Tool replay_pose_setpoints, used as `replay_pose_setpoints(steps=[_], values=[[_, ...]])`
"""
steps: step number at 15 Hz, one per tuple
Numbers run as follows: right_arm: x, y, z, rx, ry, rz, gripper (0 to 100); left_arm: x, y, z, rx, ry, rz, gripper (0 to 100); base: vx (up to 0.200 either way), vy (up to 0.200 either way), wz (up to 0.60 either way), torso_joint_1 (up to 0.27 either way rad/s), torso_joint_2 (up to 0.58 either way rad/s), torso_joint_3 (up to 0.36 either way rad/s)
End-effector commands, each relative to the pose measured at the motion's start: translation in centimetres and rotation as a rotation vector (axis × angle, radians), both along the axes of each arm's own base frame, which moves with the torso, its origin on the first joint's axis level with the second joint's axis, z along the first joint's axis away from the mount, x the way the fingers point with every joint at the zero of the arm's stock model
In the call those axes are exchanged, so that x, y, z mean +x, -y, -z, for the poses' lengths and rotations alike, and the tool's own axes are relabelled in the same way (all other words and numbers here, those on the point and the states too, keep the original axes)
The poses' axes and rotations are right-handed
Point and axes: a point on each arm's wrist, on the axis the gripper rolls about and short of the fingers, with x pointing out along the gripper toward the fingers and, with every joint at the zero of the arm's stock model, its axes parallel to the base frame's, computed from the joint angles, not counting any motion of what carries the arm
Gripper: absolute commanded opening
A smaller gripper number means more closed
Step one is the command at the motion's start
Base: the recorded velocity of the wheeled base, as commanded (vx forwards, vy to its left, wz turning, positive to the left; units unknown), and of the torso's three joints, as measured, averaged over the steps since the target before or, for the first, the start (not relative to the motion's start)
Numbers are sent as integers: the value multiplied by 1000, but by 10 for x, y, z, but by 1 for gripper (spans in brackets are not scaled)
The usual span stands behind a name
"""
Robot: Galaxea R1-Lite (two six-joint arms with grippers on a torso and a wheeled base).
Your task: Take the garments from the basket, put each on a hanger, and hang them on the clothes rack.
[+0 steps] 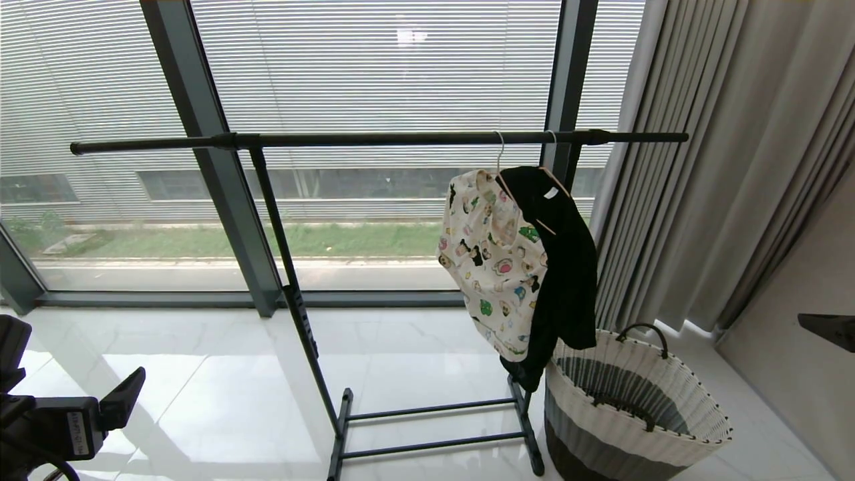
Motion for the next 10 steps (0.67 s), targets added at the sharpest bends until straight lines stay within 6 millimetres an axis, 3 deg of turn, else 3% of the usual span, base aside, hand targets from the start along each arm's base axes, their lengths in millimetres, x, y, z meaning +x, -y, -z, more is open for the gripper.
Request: replay_pose_setpoints(steps=[1,6,10], values=[[-4,0,2,1,5,-1,100,-3,0,2,-5,3,-2,100,0,0,0,0,0,0],[-5,1,18,5,53,3,100,-17,1,11,-54,18,-21,100,0,0,0,0,0,0],[-2,0,24,2,101,-4,100,-17,1,12,-50,14,-18,100,0,0,0,0,0,0]])
